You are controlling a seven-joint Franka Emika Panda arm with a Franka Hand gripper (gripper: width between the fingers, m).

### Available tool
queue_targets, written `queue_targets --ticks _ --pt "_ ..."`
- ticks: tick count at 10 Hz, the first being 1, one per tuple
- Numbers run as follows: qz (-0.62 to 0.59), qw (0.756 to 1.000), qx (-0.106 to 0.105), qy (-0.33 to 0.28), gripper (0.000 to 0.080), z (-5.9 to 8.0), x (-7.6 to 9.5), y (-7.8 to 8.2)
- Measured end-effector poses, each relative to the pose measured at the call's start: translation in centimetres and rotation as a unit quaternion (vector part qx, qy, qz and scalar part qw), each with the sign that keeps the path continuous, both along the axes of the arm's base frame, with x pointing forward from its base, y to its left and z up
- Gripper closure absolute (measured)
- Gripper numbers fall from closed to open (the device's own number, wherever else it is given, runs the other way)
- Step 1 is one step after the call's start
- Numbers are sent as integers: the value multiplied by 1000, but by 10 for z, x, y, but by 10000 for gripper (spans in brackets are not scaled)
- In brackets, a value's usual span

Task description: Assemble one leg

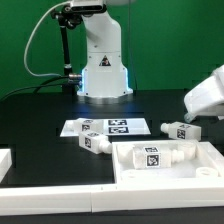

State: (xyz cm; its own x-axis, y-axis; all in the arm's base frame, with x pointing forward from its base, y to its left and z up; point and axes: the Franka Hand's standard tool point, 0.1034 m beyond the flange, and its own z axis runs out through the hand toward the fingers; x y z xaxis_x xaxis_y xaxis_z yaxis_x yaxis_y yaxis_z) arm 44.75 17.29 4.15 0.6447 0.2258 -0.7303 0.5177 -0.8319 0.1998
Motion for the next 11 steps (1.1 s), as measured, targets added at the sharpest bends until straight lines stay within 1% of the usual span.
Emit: queue_targets --ticks 2,3,4,5,6,10,11 --pt "-3 1000 -1 1 150 -1 0 -3" --pt "9 1000 6 20 150 -2 -1 -6" --pt "26 998 12 58 150 -4 -2 -11" --pt "36 996 12 78 150 -8 0 -10" --pt "39 996 14 83 150 -10 -1 -8" --pt "34 996 12 81 150 -13 0 -11" --pt "30 996 5 88 150 -21 -5 -15"
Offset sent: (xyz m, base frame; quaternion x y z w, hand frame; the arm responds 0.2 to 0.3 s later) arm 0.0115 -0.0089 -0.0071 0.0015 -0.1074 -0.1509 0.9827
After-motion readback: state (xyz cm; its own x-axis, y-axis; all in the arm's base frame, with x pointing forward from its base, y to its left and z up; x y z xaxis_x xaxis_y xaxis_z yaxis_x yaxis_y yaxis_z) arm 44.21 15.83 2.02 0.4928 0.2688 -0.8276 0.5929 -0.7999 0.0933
